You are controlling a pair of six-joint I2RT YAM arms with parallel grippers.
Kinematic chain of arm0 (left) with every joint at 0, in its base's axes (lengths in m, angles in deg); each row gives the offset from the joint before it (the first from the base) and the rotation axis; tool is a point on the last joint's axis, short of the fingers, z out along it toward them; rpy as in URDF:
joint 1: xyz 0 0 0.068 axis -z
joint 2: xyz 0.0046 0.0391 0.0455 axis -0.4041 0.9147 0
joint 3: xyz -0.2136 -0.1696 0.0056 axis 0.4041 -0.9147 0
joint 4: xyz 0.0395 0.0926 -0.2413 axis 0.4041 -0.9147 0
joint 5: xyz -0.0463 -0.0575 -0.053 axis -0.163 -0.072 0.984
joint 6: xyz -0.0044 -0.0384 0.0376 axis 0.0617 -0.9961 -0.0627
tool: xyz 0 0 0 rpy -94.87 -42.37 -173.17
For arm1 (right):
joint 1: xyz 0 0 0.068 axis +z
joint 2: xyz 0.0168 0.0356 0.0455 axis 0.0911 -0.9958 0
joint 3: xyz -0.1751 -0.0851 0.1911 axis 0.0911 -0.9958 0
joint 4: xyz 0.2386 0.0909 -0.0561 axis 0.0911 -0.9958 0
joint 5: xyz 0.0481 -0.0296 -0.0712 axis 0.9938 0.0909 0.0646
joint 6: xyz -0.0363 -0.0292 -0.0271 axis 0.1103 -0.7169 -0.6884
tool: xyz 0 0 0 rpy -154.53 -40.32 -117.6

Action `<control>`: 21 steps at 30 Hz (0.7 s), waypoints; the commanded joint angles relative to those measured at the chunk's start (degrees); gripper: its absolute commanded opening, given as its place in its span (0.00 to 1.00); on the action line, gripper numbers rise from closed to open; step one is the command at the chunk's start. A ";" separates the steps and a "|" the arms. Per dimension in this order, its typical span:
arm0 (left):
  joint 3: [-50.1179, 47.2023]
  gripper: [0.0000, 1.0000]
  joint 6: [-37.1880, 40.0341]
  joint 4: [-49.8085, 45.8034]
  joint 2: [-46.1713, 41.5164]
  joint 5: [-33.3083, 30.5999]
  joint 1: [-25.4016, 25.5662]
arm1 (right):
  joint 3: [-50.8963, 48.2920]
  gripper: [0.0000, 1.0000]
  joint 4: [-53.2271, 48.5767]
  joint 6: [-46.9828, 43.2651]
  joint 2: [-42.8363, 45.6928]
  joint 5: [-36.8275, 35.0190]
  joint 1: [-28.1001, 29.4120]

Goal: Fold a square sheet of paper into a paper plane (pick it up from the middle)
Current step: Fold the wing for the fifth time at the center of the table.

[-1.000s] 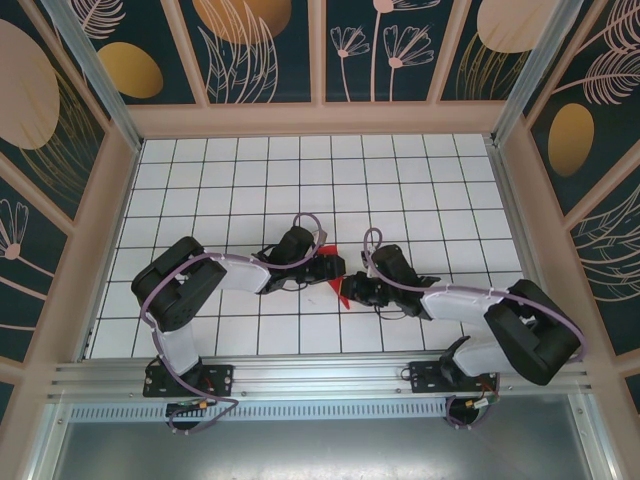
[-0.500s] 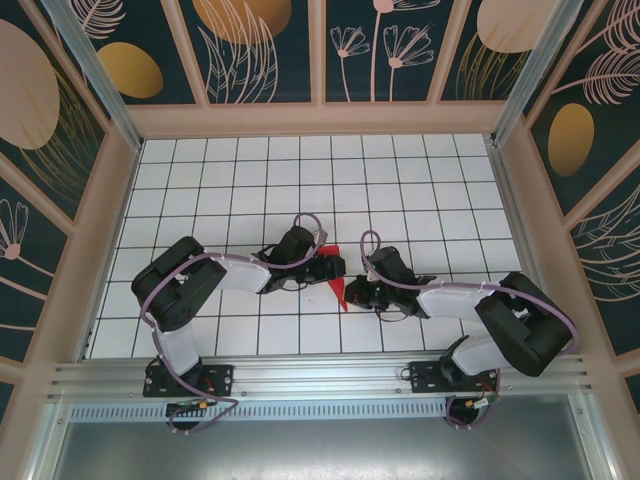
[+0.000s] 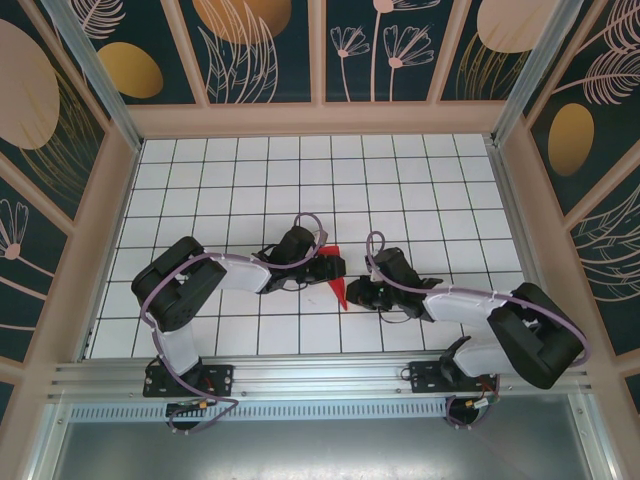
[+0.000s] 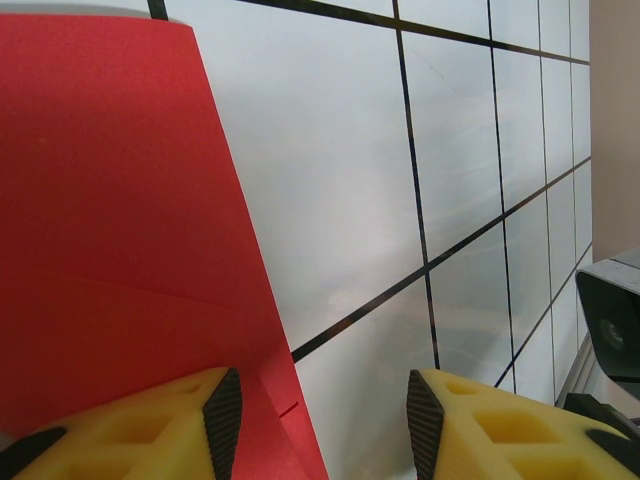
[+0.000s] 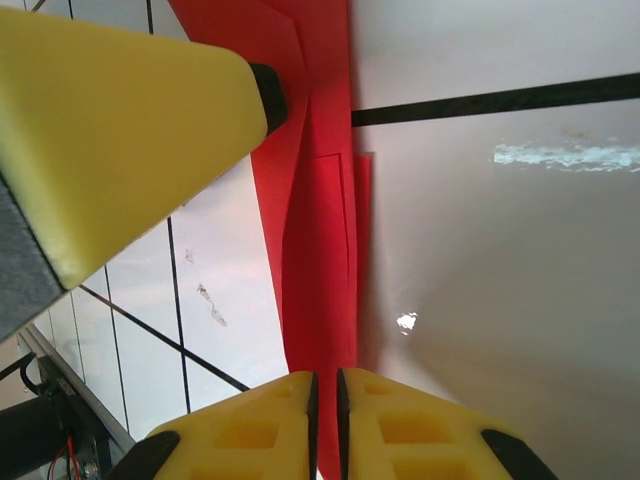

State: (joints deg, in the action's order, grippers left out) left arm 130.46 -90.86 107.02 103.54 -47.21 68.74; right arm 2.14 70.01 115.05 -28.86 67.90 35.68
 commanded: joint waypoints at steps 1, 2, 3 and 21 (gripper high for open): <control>1.21 0.50 1.09 -2.13 0.98 0.81 -0.36 | 1.20 0.20 -2.13 -0.83 0.46 1.31 0.13; 1.23 0.50 1.09 -2.21 0.98 0.79 -0.36 | 1.28 0.21 -2.05 -0.70 0.38 1.25 0.22; 1.15 0.50 1.16 -2.17 0.97 0.78 -0.36 | 1.34 0.21 -2.02 -0.74 0.15 1.41 0.22; 1.19 0.49 1.15 -2.39 1.16 1.27 -0.35 | 2.01 0.20 0.56 -0.20 -5.08 2.72 0.55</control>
State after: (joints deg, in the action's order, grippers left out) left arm 130.64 -90.73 106.67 103.54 -46.86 68.74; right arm 4.24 69.66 114.72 -33.19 69.52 36.01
